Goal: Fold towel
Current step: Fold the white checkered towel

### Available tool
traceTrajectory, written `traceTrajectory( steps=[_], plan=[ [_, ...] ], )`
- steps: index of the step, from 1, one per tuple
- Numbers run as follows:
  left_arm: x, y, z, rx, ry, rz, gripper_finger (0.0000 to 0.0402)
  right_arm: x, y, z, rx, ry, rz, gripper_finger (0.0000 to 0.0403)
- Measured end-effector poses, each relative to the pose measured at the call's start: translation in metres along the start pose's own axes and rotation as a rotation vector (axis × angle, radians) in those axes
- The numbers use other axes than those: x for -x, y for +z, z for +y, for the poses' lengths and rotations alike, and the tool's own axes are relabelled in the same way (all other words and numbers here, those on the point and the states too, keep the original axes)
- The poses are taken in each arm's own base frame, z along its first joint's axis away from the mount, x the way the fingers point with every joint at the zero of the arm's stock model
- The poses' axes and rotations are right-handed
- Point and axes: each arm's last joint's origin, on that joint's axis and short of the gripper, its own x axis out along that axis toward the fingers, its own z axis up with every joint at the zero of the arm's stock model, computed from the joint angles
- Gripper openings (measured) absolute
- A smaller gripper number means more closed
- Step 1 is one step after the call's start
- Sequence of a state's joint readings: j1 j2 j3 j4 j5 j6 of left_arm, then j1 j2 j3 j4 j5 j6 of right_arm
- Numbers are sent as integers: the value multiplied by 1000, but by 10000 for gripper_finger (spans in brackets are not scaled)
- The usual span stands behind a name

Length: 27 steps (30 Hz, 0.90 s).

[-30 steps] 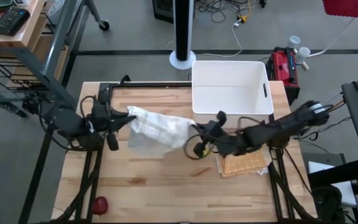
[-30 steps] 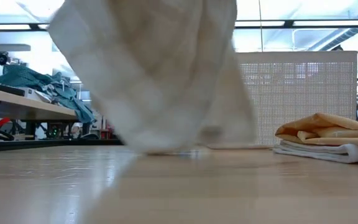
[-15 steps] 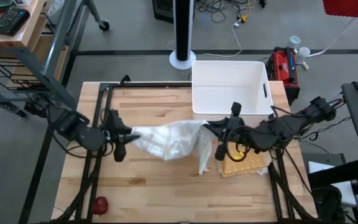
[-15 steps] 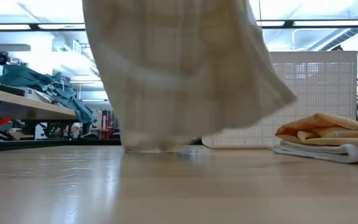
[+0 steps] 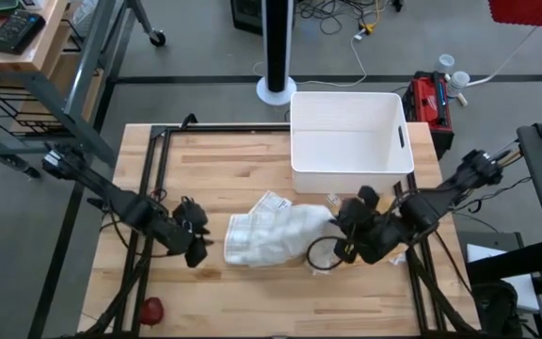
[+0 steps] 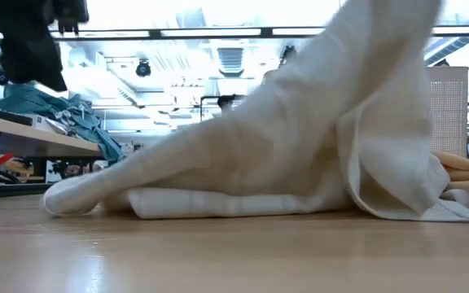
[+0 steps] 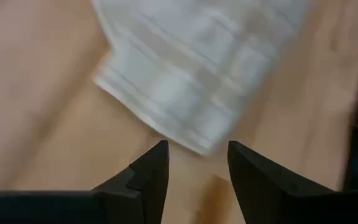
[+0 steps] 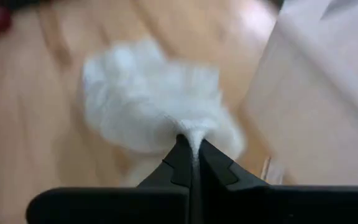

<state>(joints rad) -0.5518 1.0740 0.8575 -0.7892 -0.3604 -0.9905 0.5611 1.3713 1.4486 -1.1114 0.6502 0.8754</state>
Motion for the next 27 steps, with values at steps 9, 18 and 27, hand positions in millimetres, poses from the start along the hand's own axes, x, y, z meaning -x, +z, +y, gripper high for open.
traceTrajectory(
  steps=[9, 18, 27],
  plan=[
    [-47, -23, 9, 156, -142, -151, 158, -13, -21, 21, 28, 144, 299, 0],
    [-66, -44, 32, 407, -21, -108, 158, -18, -22, 23, 42, 132, 306, 0],
    [-91, -54, 34, 446, -22, -119, 158, -18, -22, 23, 40, 134, 304, 0]
  ],
)
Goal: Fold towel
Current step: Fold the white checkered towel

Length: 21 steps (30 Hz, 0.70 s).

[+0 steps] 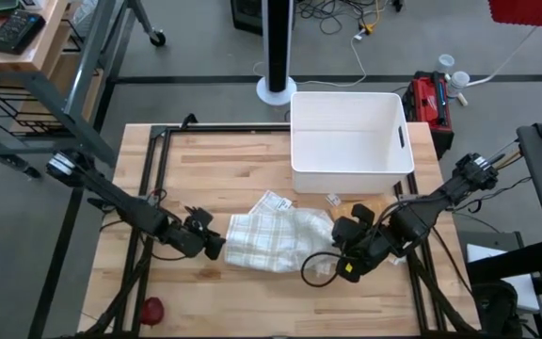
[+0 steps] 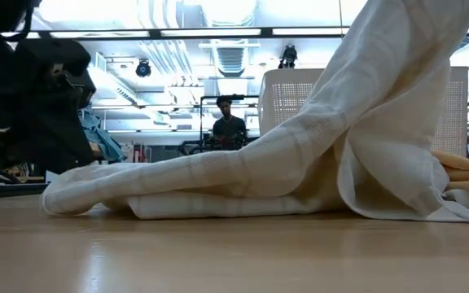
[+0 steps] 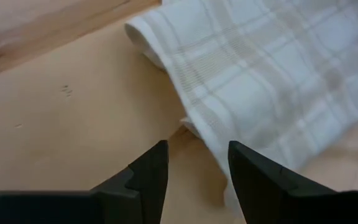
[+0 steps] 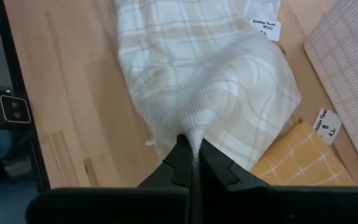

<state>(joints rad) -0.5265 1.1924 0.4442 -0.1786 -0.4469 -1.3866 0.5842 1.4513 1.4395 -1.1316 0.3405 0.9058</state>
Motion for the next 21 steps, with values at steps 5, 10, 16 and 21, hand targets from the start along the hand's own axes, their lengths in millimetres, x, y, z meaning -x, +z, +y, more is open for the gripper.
traceTrajectory(
  steps=[5, 10, 16, 21],
  plan=[
    [-18, -6, -5, -2, -20, -3, 158, 0, 0, 0, -2, 1, -7, 0],
    [-34, -11, -11, 1, -74, -13, 158, -1, 0, 0, -1, -12, -22, 0],
    [-46, -15, -11, -16, -69, -45, 137, -3, -1, 0, 6, -18, -19, 0],
    [-33, -4, -25, -100, -162, -159, 25, -4, -2, -1, 31, -24, -16, 0]
  ],
)
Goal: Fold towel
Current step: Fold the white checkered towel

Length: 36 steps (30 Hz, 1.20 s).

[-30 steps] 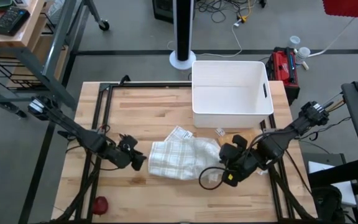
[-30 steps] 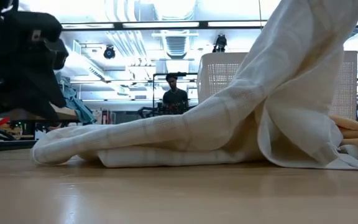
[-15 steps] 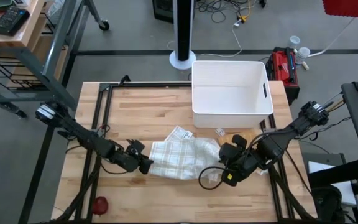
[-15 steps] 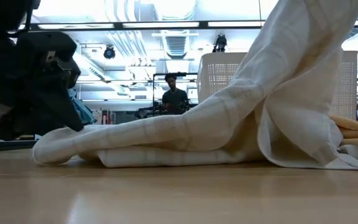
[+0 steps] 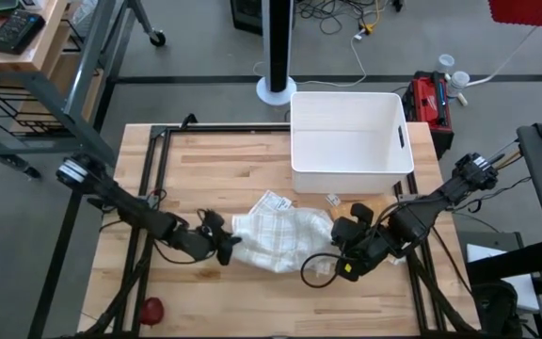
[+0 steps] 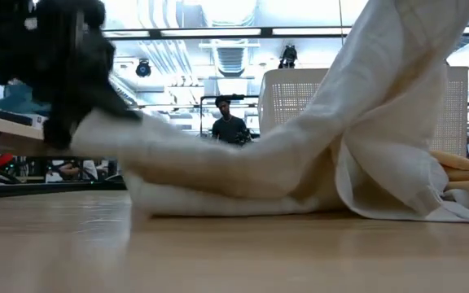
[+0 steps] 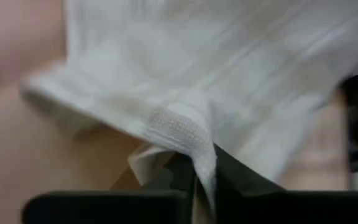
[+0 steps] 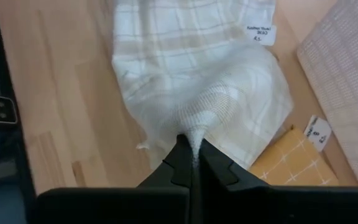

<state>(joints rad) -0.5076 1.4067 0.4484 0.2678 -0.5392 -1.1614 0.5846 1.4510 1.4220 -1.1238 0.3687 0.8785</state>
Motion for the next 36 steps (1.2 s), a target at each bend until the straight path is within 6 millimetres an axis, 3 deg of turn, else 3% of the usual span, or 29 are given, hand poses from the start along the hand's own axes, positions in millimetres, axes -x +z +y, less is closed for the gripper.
traceTrajectory(
  steps=[5, 10, 15, 18, 22, 25, 36],
  plan=[
    [34, 29, -16, -72, -110, -171, 8, 3, -2, -2, 43, -52, -34, 0],
    [83, 58, -25, -149, -223, -357, 4, 14, -7, -1, 70, -80, -71, 0],
    [128, 77, -23, -193, -339, -465, 2, 49, -8, -1, 79, -62, -242, 0],
    [146, 84, -19, -204, -383, -507, 1, 77, -9, -3, 67, -49, -384, 0],
    [158, 91, -14, -215, -411, -545, 1, 110, -11, -13, 11, -58, -586, 0],
    [161, 94, -12, -223, -417, -559, 5, 122, -11, -21, -49, -68, -672, 0],
    [157, 89, -17, -252, -497, -490, 14, 124, -10, -22, -43, -112, -730, 0]
  ],
)
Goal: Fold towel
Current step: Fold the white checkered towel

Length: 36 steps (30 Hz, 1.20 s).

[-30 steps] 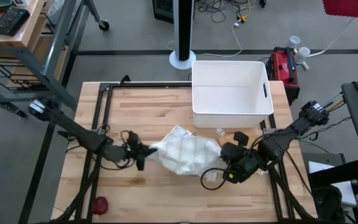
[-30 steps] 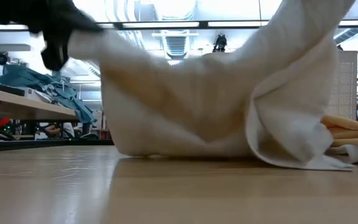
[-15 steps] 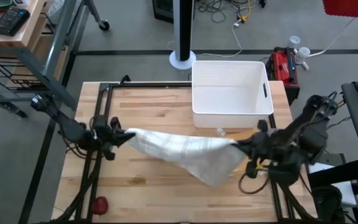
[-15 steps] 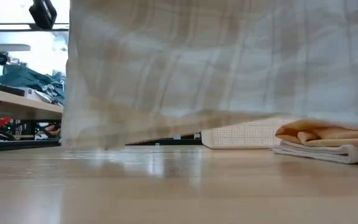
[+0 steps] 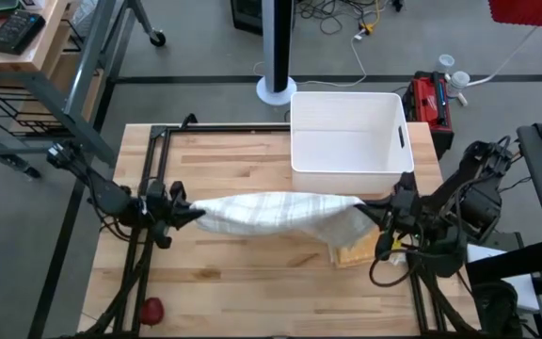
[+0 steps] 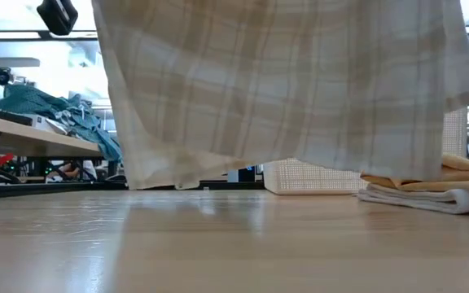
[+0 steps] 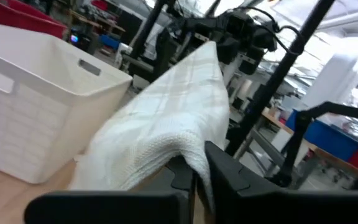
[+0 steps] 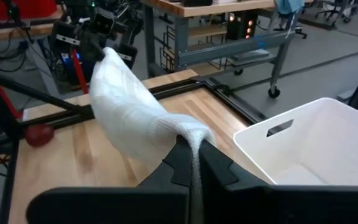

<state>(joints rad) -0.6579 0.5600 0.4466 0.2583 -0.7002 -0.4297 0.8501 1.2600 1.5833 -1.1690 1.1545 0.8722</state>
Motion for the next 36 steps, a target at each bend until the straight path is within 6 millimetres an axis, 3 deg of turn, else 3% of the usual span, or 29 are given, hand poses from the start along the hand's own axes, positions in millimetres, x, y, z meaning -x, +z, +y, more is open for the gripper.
traceTrajectory(
  steps=[9, 16, 21, 27, 32, 36],
  plan=[
    [-4, -7, 0, -2, 21, 34, 74, -1, -2, 2, 16, 5, 10, 0],
    [-8, -20, 8, -74, 261, 22, 100, -1, -2, 3, 19, 20, 29, 0],
    [-13, -27, 7, -118, 282, 43, 109, -3, -6, 8, 35, 18, 38, 0],
    [-20, -32, 3, -176, 275, 41, 78, -7, -11, 16, 65, 33, 74, 0],
    [-28, -33, -3, -279, 280, 0, 13, -12, -18, 25, 94, 27, 89, 0],
    [-28, -27, -8, -281, 256, -31, 6, -12, -18, 26, 87, 28, 93, 0]
  ],
)
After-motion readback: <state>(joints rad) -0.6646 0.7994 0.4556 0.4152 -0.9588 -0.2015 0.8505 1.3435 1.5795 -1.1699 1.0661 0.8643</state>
